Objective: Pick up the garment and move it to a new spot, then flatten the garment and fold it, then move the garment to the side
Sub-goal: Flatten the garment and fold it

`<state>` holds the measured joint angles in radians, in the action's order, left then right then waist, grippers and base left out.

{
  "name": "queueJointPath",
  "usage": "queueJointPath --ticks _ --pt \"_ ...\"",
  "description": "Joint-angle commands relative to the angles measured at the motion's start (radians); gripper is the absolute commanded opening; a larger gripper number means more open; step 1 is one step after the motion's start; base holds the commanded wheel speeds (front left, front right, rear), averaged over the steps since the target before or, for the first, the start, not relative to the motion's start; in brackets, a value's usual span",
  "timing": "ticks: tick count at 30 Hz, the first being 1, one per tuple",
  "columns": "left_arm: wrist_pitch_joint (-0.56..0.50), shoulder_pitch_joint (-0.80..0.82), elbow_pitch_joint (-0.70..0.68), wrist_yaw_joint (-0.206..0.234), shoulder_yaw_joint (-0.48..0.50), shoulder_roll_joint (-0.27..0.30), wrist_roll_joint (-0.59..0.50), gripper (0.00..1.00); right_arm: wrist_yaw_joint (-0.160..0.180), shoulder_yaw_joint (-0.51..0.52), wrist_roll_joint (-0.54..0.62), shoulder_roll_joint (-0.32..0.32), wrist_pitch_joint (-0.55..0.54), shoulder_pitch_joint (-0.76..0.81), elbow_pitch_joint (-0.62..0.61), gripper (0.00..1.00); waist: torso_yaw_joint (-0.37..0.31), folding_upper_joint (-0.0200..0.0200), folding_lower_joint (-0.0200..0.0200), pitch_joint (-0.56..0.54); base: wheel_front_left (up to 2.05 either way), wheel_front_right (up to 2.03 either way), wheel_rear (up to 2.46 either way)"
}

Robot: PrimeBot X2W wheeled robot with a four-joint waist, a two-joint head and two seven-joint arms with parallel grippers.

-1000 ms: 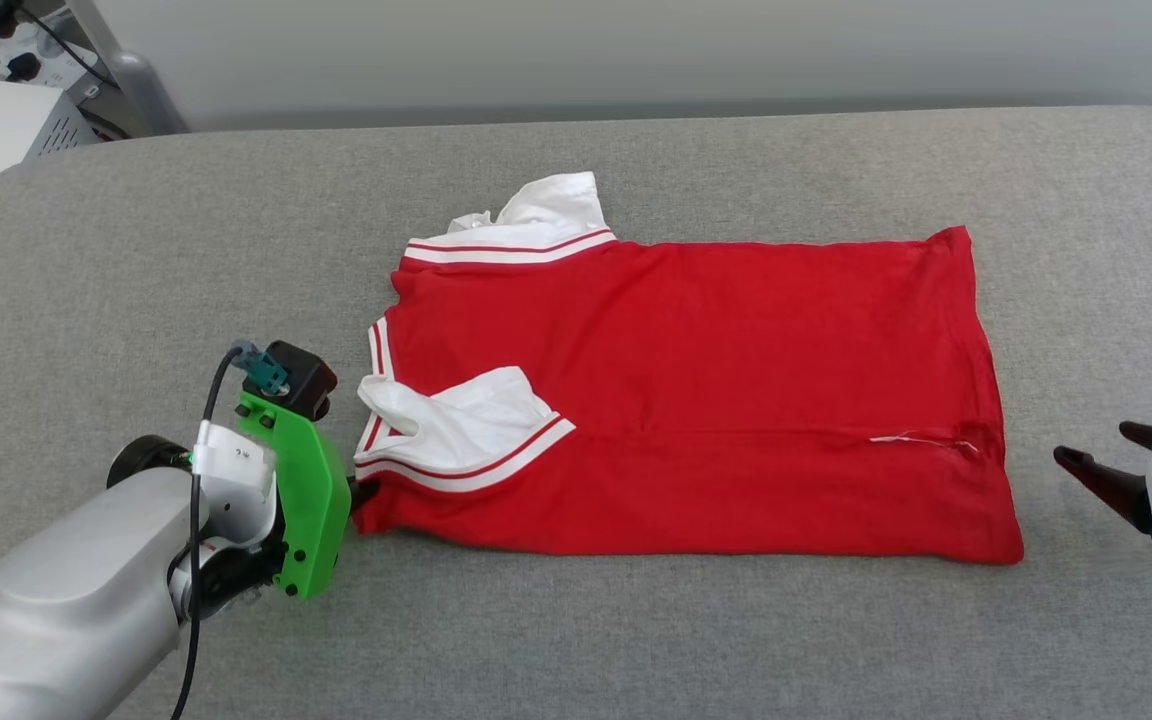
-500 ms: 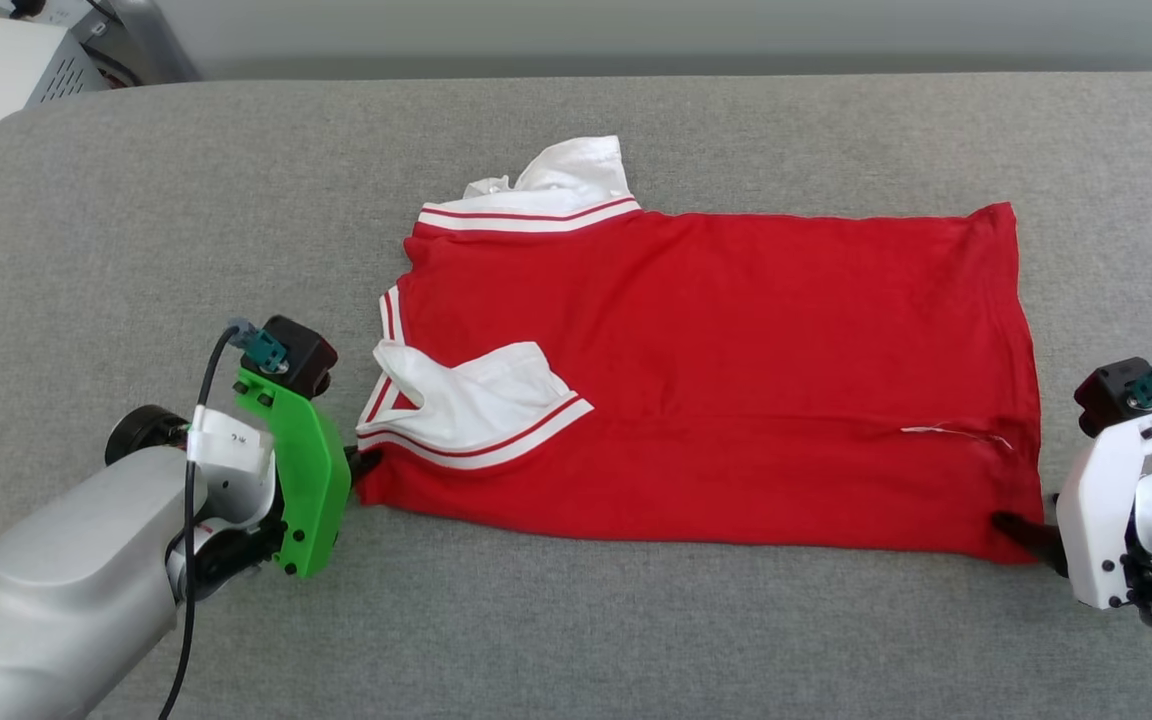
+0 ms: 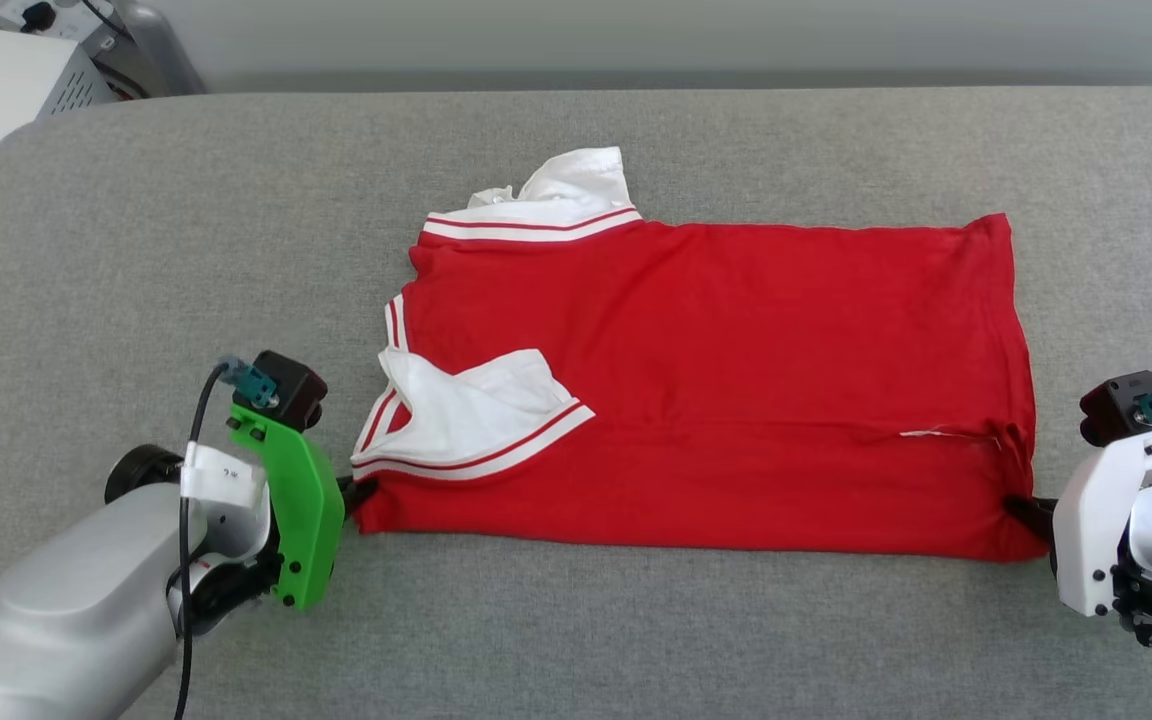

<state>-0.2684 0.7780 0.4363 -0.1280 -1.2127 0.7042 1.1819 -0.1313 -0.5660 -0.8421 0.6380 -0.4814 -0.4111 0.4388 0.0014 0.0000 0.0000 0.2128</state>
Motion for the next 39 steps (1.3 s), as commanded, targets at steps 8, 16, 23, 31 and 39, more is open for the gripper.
queueJointPath --ticks 8,16,23,31,39 --pt "0.042 -0.076 -0.059 0.003 -0.004 0.053 0.028 0.0 0.001 0.014 -0.038 0.058 0.067 0.085 -0.093 0.0 -0.003 0.0 0.0 -0.084 0.0 0.0 0.0" --pt "0.048 -0.13 -0.175 0.044 -0.011 0.117 0.028 0.0 0.001 0.076 -0.043 0.106 0.064 0.186 -0.206 0.0 -0.004 0.0 0.0 -0.105 0.0 0.0 0.0" --pt "0.035 -0.176 -0.276 0.097 -0.02 0.161 0.031 0.0 0.001 0.157 -0.038 0.119 0.017 0.274 -0.289 0.0 -0.005 0.0 0.0 -0.1 0.0 0.0 0.0" --pt "0.034 -0.194 -0.252 0.123 -0.021 0.143 0.043 0.0 0.001 0.217 -0.005 0.061 -0.03 0.284 -0.276 0.0 -0.016 0.0 0.0 -0.056 0.0 0.0 0.0" --pt "0.039 -0.208 -0.114 0.09 -0.025 0.076 0.059 0.0 0.001 0.19 0.04 -0.013 -0.012 0.233 -0.16 0.0 -0.019 0.0 0.0 -0.029 0.0 0.0 0.0"
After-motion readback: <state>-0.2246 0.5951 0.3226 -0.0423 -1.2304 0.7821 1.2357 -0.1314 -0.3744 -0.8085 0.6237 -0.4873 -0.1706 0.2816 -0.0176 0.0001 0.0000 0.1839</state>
